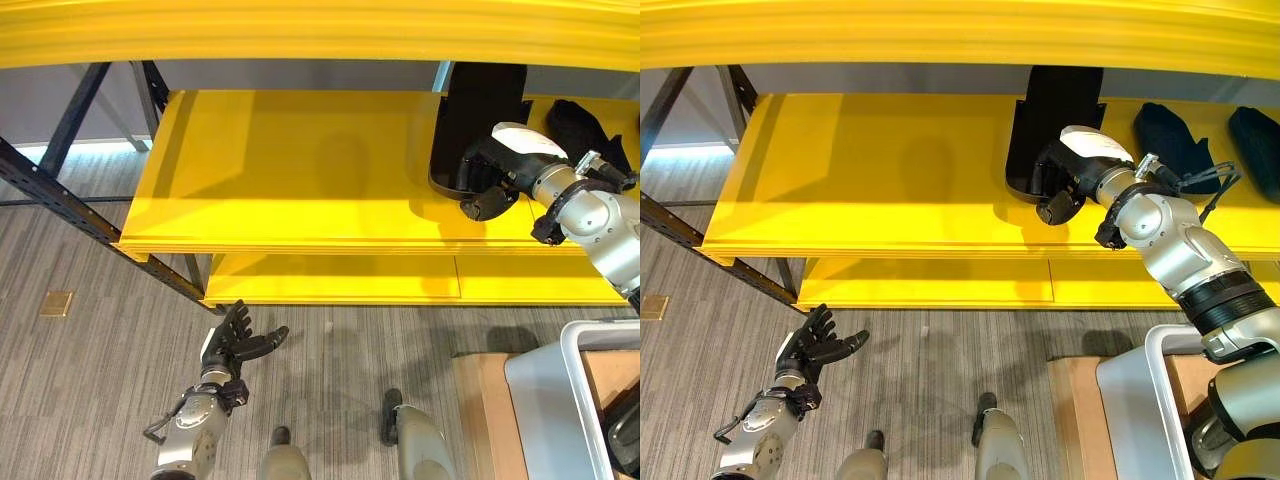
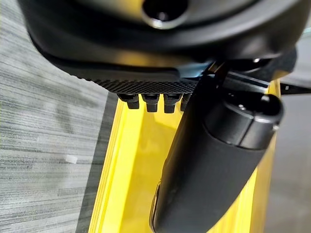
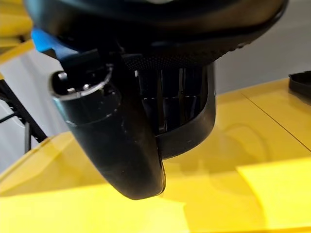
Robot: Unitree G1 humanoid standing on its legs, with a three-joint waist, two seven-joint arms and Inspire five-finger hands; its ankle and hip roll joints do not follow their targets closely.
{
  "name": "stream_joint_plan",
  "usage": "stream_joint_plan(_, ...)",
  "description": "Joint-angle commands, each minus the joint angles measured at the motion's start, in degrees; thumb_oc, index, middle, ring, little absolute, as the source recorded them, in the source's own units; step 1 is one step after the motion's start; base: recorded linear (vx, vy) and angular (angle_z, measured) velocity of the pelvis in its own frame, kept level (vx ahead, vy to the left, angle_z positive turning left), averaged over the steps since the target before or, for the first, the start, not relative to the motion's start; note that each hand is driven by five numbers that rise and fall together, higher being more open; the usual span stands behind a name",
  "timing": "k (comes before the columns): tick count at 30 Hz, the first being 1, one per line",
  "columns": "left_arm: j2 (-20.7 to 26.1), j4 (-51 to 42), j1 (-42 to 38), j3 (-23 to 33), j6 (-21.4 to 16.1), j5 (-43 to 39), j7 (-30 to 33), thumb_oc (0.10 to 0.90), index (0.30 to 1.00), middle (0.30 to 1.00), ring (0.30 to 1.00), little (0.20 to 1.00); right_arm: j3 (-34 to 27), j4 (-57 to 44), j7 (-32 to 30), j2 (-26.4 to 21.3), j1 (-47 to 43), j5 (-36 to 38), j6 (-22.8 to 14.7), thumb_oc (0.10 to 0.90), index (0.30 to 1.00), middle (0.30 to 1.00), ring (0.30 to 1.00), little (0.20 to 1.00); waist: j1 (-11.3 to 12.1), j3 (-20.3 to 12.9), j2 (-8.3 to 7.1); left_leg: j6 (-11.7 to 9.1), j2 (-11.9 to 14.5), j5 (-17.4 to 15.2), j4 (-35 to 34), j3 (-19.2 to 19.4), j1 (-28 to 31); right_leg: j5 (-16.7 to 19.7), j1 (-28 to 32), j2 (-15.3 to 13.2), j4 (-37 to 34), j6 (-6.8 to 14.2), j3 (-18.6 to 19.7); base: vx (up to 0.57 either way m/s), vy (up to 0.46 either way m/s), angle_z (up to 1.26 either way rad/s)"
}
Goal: Move parts from the plastic box to the shelf.
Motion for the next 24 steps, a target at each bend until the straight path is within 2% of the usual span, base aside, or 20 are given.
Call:
stream_joint_plan(1,4.9,-4.0,2.9,-1.6,-4.7,0.7,0.4,0.9,1.0,1.0,1.0,1.0,-0.1,-0.1,-4.9,2.4,-10.3,1.2,-3.6,0.4,0.3,0.3,0.3,0.3,1.9,-10.0,-3.58,3.1,4.6,-0.5,1.0,0.9,1.9,1.3,-0.9,-3.2,-3.1,4.9,3.8,0.04,-0.186,0.19)
stream_joint_plan(3,4.9,-4.0,2.9,-1.7,-4.6,0.7,0.3,0.9,1.0,1.0,1.0,1.0,0.1,0.1,-5.1,2.3,-10.5,1.1,-3.6,0.4,0.3,0.3,0.3,0.3,1.8,-10.2,-3.58,3.0,5.3,0.1,0.9,0.7,1.7,0.4,-0.9,-2.7,-2.5,4.5,3.6,0.04,-0.169,0.14)
stream_joint_plan(5,4.8,-4.2,3.4,-1.6,-4.6,0.6,0.1,0.9,1.0,1.0,1.0,1.0,1.7,0.8,-5.0,2.6,-12.1,0.9,-3.8,0.4,0.3,0.3,0.3,0.3,2.3,-10.7,-3.67,2.8,6.8,4.0,3.5,0.2,0.5,-1.4,-0.4,-0.4,-1.9,2.9,3.2,0.04,-0.209,0.16)
stream_joint_plan(6,4.8,-4.2,3.4,-1.5,-4.6,0.6,0.1,0.9,1.0,1.0,1.0,1.0,1.8,0.9,-5.0,2.7,-12.2,0.9,-3.8,0.4,0.3,0.3,0.3,0.3,2.2,-10.7,-3.59,2.7,6.9,4.0,3.5,0.2,0.4,-1.4,-0.4,-0.4,-1.9,2.9,3.2,0.01,-0.155,0.16)
stream_joint_plan(7,4.7,-4.5,3.6,-1.3,-4.7,0.3,0.0,0.9,1.0,1.0,1.0,1.0,2.7,1.3,-5.0,3.0,-13.1,0.7,-3.7,0.4,0.3,0.3,0.3,0.3,2.5,-10.6,-3.55,2.7,7.1,7.5,6.6,-0.4,-1.2,-1.4,0.6,0.5,-3.0,2.1,3.1,-0.05,-0.275,0.05)
stream_joint_plan(8,4.8,-5.3,3.8,-1.1,-4.7,-0.5,0.1,0.9,1.0,1.0,1.0,1.0,4.3,1.8,-5.4,3.8,-15.5,1.0,-3.8,0.4,0.3,0.3,0.3,0.3,4.6,-9.0,-4.25,4.3,5.5,14.6,17.5,-2.5,-7.9,-1.7,3.2,2.1,-5.5,-0.2,2.6,-0.1,-0.389,-0.07)
stream_joint_plan(9,5.0,-5.8,3.6,-1.1,-4.6,-0.7,0.1,0.9,1.0,1.0,1.0,1.0,4.6,2.2,-5.8,4.1,-16.4,1.4,-3.8,0.4,0.3,0.3,0.3,0.3,5.7,-7.5,-4.97,5.6,3.6,16.0,23.8,-3.1,-11.4,-1.8,4.6,2.5,-7.1,-1.6,2.0,-0.12,-0.397,-0.18)
stream_joint_plan(10,4.8,-6.0,3.6,-1.1,-4.5,-0.8,0.1,0.9,1.0,1.0,1.0,1.0,4.3,2.5,-6.2,4.0,-15.9,1.4,-3.8,0.4,0.3,0.3,0.3,0.3,6.0,-6.6,-5.49,6.2,2.5,15.0,25.7,-1.8,-13.7,-1.8,5.6,2.3,-8.3,-2.3,1.0,-0.07,-0.201,-0.14)
stream_joint_plan(11,4.9,-6.0,3.6,-1.1,-4.5,-0.8,0.1,0.9,1.0,1.0,1.0,1.0,4.1,2.5,-6.2,4.0,-15.8,1.4,-3.8,0.4,0.3,0.3,0.3,0.3,6.0,-6.5,-5.46,6.3,2.5,14.8,26.1,-1.9,-13.9,-1.9,5.6,2.3,-8.3,-2.3,1.0,0.0,-0.143,-0.04)
stream_joint_plan(12,4.9,-6.2,2.9,-1.3,-4.4,-0.8,-0.1,0.9,1.0,1.0,1.0,1.0,3.6,2.2,-6.1,2.6,-15.1,1.4,-3.4,0.4,0.3,0.3,0.3,0.3,6.2,-5.4,-4.94,5.0,3.5,13.3,20.4,3.6,-18.0,-2.8,7.4,2.1,-9.3,-1.9,-1.3,0.03,-0.046,0.28)
stream_joint_plan(14,5.3,-5.7,1.9,-2.0,-4.7,-0.4,0.2,0.9,1.0,1.0,1.0,1.0,2.8,1.5,-6.4,2.3,-14.0,1.5,-3.4,0.4,0.3,0.3,0.3,0.3,7.1,-4.4,-4.37,3.2,3.3,14.9,13.8,4.7,-21.1,-3.3,8.2,2.1,-9.2,-1.6,-1.7,0.05,0.01,1.04)
stream_joint_plan(15,5.3,-5.6,1.4,-2.4,-4.8,-0.2,0.4,0.9,1.0,1.0,1.0,1.0,2.4,1.0,-6.6,2.6,-13.2,1.7,-3.6,0.4,0.3,0.3,0.3,0.3,7.6,-4.0,-3.53,2.5,3.2,16.2,10.5,4.7,-22.3,-3.7,8.4,2.5,-8.4,-1.2,-1.7,0.09,0.069,0.72)
stream_joint_plan(17,5.5,-5.6,1.3,-2.4,-5.0,-0.1,0.3,0.9,1.0,1.0,1.0,1.0,1.3,0.3,-6.6,2.4,-12.1,1.7,-3.7,0.4,0.3,0.3,0.3,0.3,7.9,-3.6,-3.67,1.9,3.8,17.3,11.6,3.8,-22.3,-4.2,8.3,2.2,-6.7,-1.2,-1.4,0.11,0.066,-0.12)
stream_joint_plan(18,5.4,-5.4,1.8,-2.0,-5.0,-0.2,0.4,0.9,1.0,1.0,1.0,1.0,0.4,0.5,-6.6,3.2,-10.7,1.0,-3.7,0.4,0.3,0.3,0.3,0.3,7.7,-4.2,-3.8,2.4,3.7,13.5,11.8,4.9,-18.9,-5.3,9.2,1.5,-5.7,-0.4,-1.4,0.09,0.067,-0.27)
stream_joint_plan(19,5.4,-5.4,1.8,-2.0,-5.0,-0.2,0.4,0.9,1.0,1.0,1.0,1.0,0.4,0.5,-6.6,3.2,-10.7,1.0,-3.7,0.4,0.3,0.3,0.3,0.3,7.7,-4.3,-3.81,2.4,3.7,13.8,11.5,5.0,-18.9,-5.0,9.2,1.5,-5.9,-0.4,-1.4,0.17,0.158,-0.37)
stream_joint_plan(20,5.0,-5.6,1.9,-1.6,-4.9,-0.1,0.5,0.9,1.0,1.0,1.0,1.0,-0.5,0.7,-6.4,4.0,-9.3,1.1,-3.8,0.4,0.3,0.3,0.3,0.3,7.8,-4.5,-3.81,2.8,1.8,10.3,11.9,5.2,-18.0,-4.6,9.7,0.4,-6.1,0.3,-1.3,0.12,0.125,-0.29)
stream_joint_plan(22,5.1,-5.8,1.7,-1.7,-4.8,-0.2,0.3,0.9,1.0,1.0,1.0,1.0,-1.0,0.3,-6.2,3.9,-8.6,1.1,-3.7,0.4,0.3,0.3,0.3,0.3,7.6,-4.7,-3.99,3.1,1.8,8.9,13.1,5.9,-18.1,-4.6,9.9,-0.2,-6.1,0.7,-1.4,0.11,0.137,-0.34)
stream_joint_plan(23,5.2,-5.9,1.3,-2.2,-4.8,0.2,0.1,0.9,1.0,1.0,1.0,1.0,-1.7,-0.2,-6.0,4.2,-7.5,0.8,-3.6,0.4,0.3,0.3,0.3,0.3,7.4,-4.9,-3.78,3.7,1.3,6.7,14.1,6.7,-17.7,-4.3,10.0,-1.2,-6.2,1.4,-0.6,0.07,0.156,-0.09)
stream_joint_plan(24,5.3,-5.9,1.1,-2.4,-4.8,0.3,0.1,0.9,1.0,1.0,1.0,1.0,-2.0,-0.2,-5.9,4.4,-7.1,0.9,-3.5,0.4,0.3,0.3,0.3,0.3,7.3,-4.9,-3.64,3.9,1.1,6.0,14.5,7.0,-17.7,-4.1,10.0,-1.6,-6.3,1.6,-0.6,0.09,0.201,-0.03)
